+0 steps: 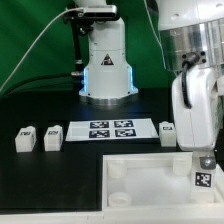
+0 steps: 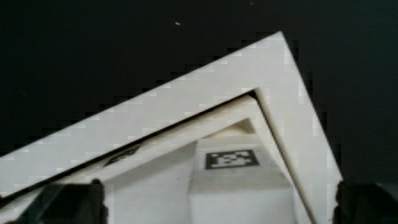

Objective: Assemble one leg

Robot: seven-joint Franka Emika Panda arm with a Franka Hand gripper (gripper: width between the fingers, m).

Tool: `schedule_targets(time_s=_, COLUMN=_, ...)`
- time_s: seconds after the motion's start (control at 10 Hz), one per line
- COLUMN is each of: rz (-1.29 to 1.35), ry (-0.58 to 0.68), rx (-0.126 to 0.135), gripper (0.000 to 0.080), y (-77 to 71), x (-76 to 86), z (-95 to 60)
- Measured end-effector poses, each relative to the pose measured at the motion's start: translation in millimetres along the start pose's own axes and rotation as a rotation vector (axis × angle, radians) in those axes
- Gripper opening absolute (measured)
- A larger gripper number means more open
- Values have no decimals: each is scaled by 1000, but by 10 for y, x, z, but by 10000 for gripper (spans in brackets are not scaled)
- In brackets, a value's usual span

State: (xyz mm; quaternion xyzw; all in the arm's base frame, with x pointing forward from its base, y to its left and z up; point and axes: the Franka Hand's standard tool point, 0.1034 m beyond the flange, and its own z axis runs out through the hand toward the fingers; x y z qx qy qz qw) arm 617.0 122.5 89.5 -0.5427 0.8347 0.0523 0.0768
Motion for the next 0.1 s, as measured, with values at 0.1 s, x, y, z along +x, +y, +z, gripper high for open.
schedule_targets(time_s=0.1, rz=-1, ry=0, rx=0, gripper=649, y=2, x=0, z=2)
